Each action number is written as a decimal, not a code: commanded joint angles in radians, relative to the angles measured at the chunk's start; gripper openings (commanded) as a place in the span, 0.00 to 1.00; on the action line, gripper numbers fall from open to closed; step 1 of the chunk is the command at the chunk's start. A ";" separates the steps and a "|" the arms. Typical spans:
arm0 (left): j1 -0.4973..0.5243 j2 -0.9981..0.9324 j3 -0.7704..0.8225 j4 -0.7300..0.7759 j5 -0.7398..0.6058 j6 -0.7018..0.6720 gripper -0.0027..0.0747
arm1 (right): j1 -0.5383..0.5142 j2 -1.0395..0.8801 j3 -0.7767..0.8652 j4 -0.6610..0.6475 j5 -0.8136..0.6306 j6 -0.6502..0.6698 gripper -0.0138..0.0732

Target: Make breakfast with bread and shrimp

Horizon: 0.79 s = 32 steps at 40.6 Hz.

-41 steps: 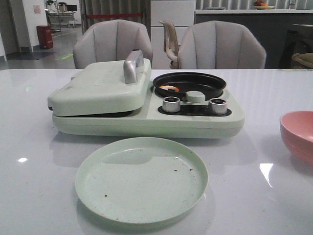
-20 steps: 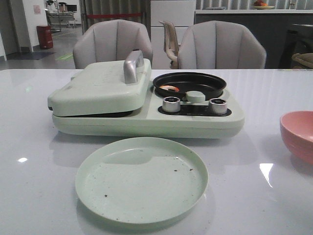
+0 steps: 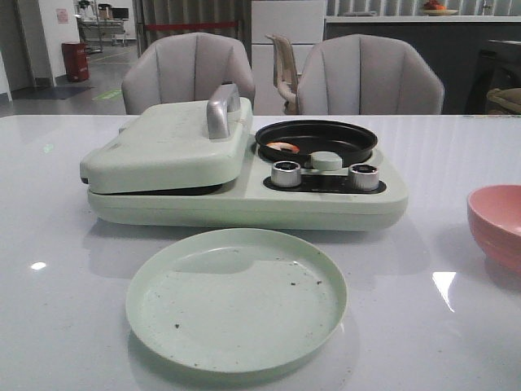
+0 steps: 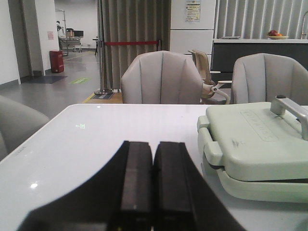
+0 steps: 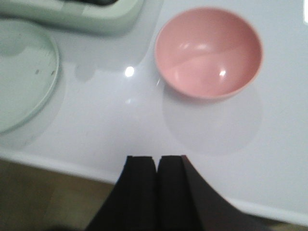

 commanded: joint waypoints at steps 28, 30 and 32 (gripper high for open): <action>0.000 -0.021 0.006 -0.008 -0.090 0.000 0.16 | -0.089 -0.460 0.483 0.012 -0.807 -0.002 0.20; 0.000 -0.021 0.006 -0.008 -0.090 0.000 0.16 | -0.089 -0.460 0.483 0.012 -0.806 -0.002 0.20; 0.000 -0.021 0.006 -0.008 -0.090 0.000 0.16 | -0.089 -0.460 0.483 0.012 -0.806 -0.002 0.20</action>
